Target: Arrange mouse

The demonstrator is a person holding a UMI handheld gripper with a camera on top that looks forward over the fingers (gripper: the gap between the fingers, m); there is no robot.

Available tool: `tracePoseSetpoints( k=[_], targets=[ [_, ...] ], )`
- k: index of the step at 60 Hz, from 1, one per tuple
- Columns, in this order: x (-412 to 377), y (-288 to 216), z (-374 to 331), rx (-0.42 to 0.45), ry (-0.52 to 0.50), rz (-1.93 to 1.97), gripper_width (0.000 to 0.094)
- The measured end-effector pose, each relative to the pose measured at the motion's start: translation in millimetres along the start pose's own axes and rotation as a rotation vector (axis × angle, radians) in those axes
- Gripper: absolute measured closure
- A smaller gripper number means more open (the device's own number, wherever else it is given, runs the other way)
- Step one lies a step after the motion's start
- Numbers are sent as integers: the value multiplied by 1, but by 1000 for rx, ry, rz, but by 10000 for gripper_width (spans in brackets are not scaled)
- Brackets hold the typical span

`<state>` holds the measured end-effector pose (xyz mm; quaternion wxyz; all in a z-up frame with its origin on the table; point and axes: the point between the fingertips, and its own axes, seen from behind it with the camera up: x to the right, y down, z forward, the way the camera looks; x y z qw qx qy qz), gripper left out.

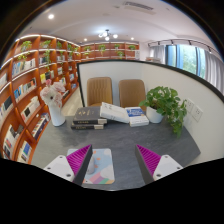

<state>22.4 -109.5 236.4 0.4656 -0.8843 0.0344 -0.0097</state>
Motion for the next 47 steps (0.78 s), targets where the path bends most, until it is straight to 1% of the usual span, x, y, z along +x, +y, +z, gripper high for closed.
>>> tracePoseSetpoints(
  k=[12, 21, 31, 47],
  targets=[
    [36, 4, -46, 44, -50, 5, 87],
    [57, 10, -68, 49, -55, -6, 88],
    [59, 11, -84, 50, -92, 11, 86],
    [65, 18, -92, 50, -80, -18, 86]
  ],
)
